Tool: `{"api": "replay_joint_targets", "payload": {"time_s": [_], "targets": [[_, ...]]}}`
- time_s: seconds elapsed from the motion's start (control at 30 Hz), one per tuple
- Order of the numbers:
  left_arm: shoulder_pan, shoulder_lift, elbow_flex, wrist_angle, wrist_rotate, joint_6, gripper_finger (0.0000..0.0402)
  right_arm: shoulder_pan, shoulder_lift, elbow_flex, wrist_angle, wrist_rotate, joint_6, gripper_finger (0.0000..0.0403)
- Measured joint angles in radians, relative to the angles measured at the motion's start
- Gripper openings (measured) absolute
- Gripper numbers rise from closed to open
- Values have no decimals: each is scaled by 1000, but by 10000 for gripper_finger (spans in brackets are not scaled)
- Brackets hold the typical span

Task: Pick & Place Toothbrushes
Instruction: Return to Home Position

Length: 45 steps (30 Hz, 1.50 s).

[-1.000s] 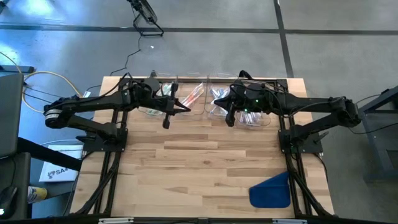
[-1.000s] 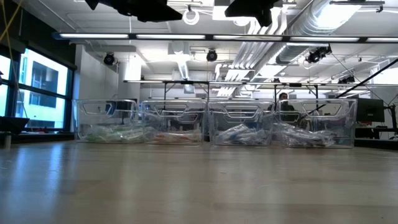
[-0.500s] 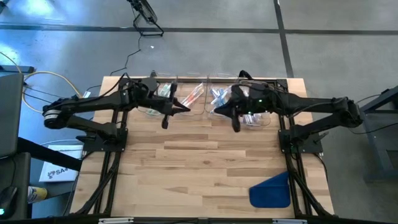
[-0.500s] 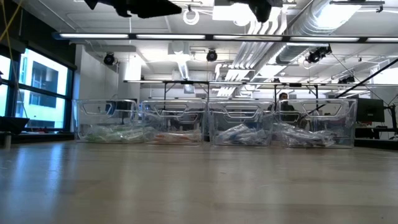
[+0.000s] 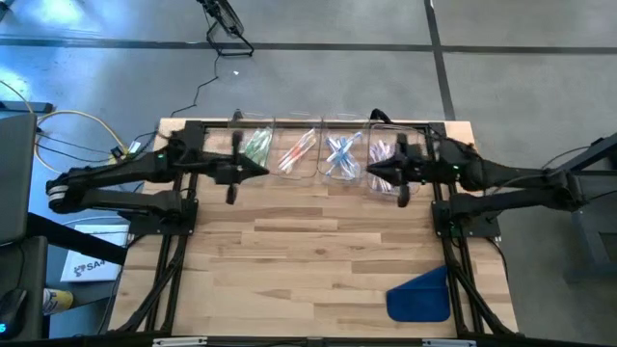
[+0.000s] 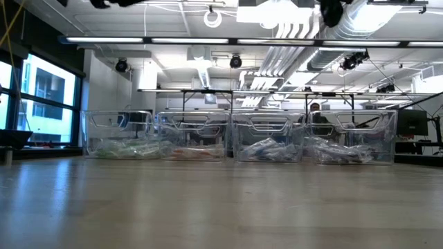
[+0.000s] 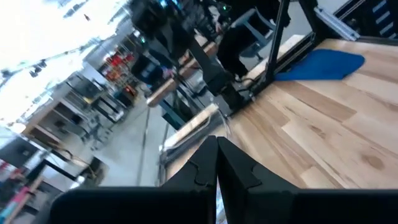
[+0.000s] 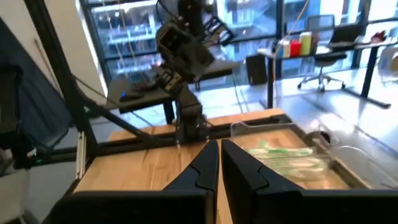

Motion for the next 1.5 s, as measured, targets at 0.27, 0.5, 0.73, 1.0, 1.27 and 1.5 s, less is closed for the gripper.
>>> {"api": "replay_joint_targets", "payload": {"time_s": [0.27, 0.5, 0.73, 1.0, 1.27, 1.5], "targets": [[0, -217, -3, -203, -9, 30, 1, 0, -244, -153, 24, 43, 3, 12], [0, -306, -3, -299, -11, 30, 1, 0, -417, -234, 3, 43, 5, 12], [0, -351, -3, -350, -14, 35, 1, 0, -548, -280, -67, 43, 35, 12], [0, -423, -98, -268, -14, 18, 1, 0, -679, -280, -157, 43, 44, 12], [0, -582, -268, -173, -98, -53, 1, 0, -800, -277, -253, 43, 54, 12], [0, -717, -306, -205, -108, -57, 1, 0, -799, -279, -296, 48, 55, 12]]}}
